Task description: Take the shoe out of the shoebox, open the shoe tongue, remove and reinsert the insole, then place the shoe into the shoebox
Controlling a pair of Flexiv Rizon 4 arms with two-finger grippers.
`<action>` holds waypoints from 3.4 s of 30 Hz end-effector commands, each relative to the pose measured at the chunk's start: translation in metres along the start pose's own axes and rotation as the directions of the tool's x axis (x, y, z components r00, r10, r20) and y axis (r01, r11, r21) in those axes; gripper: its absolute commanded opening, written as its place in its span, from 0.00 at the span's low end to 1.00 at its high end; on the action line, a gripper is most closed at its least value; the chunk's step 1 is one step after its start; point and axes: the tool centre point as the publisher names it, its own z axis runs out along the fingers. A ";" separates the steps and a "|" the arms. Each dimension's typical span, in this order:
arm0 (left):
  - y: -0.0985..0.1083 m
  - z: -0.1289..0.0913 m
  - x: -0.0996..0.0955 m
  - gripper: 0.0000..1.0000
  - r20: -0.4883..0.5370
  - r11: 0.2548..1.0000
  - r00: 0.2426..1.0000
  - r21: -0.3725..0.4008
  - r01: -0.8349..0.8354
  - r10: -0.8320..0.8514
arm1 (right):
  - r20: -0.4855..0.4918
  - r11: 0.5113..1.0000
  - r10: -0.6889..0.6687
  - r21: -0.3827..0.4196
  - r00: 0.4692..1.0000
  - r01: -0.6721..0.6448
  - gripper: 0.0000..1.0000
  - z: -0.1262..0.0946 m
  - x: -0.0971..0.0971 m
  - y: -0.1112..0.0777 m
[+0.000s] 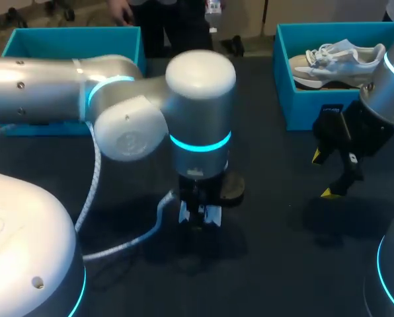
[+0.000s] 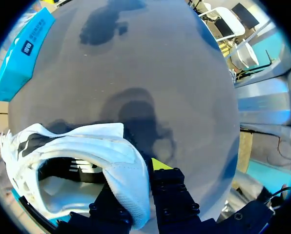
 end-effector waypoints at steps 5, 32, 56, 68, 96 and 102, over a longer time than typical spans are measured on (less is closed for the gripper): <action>0.046 -0.099 -0.030 0.00 -0.032 0.998 0.999 0.064 -0.008 0.010 | 0.001 1.000 0.000 0.003 1.000 0.000 1.00 0.001 0.000 0.000; 0.097 -0.165 -0.071 0.00 -0.088 0.998 0.996 0.050 0.039 -0.034 | 0.001 1.000 0.000 0.003 1.000 0.000 1.00 0.001 0.000 0.000; 0.250 -0.234 -0.181 0.00 -0.015 0.992 0.992 0.005 0.129 -0.129 | 0.001 1.000 0.000 0.003 1.000 0.000 1.00 0.001 0.000 0.000; 0.357 -0.246 -0.223 0.00 -0.034 0.994 0.993 -0.017 0.111 -0.111 | 0.001 1.000 0.000 0.003 1.000 0.000 1.00 0.001 0.000 0.000; 0.483 -0.231 -0.265 0.00 -0.012 0.997 0.998 -0.043 -0.063 0.062 | 0.001 1.000 0.000 0.003 1.000 0.000 1.00 0.001 0.000 0.000; 0.517 -0.226 -0.283 0.00 -0.038 0.933 0.934 -0.045 -0.357 0.355 | 0.001 1.000 0.000 0.003 1.000 0.000 1.00 0.001 0.000 0.000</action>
